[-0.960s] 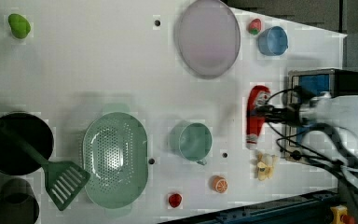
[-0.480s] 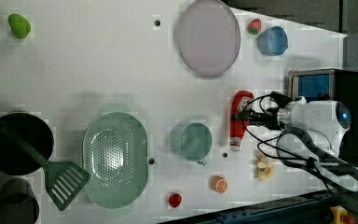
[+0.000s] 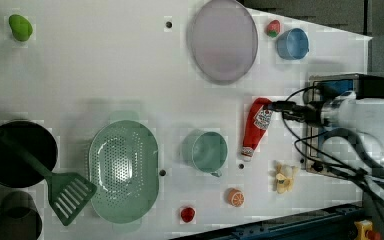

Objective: Pick ketchup from plate and place it on table.

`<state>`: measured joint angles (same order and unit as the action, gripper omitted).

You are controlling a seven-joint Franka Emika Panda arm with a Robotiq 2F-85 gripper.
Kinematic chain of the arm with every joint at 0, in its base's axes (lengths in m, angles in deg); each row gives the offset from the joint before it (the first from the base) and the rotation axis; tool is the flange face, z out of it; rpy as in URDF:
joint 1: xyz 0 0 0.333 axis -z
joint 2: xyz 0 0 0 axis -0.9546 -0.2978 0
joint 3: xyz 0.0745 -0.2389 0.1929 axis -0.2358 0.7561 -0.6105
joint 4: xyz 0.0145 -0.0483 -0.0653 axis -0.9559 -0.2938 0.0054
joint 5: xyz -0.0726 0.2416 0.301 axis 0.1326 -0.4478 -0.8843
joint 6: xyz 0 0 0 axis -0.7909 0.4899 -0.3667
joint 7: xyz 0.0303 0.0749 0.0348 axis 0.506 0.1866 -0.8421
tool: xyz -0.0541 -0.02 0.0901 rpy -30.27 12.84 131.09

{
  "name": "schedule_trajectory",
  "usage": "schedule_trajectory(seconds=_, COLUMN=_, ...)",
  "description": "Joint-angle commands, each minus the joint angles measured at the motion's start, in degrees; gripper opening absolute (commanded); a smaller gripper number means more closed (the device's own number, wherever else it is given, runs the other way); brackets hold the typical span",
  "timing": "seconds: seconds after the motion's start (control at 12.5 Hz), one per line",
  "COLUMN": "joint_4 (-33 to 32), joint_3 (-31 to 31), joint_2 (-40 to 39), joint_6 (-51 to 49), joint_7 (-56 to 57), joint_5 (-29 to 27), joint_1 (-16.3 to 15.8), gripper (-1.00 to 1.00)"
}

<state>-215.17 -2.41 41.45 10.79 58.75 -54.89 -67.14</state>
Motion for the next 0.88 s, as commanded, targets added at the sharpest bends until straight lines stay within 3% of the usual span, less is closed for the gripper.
schedule_trajectory(seconds=0.08, joint_4=5.4, joint_3=-0.6, joint_2=8.6, joint_6=-8.9, joint_7=-13.6, joint_5=-0.6, joint_1=0.0, gripper=1.0)
schedule_trajectory(seconds=0.4, joint_4=15.4, joint_3=-0.7, joint_2=14.7, joint_6=-29.0, joint_7=-30.0, joint_5=-0.6, joint_1=-0.5, gripper=1.0)
schedule_trajectory(seconds=0.88, joint_4=28.7, joint_3=-0.4, joint_2=16.8, joint_6=-46.4, joint_7=-34.4, joint_5=0.4, joint_1=-0.5, gripper=1.0)
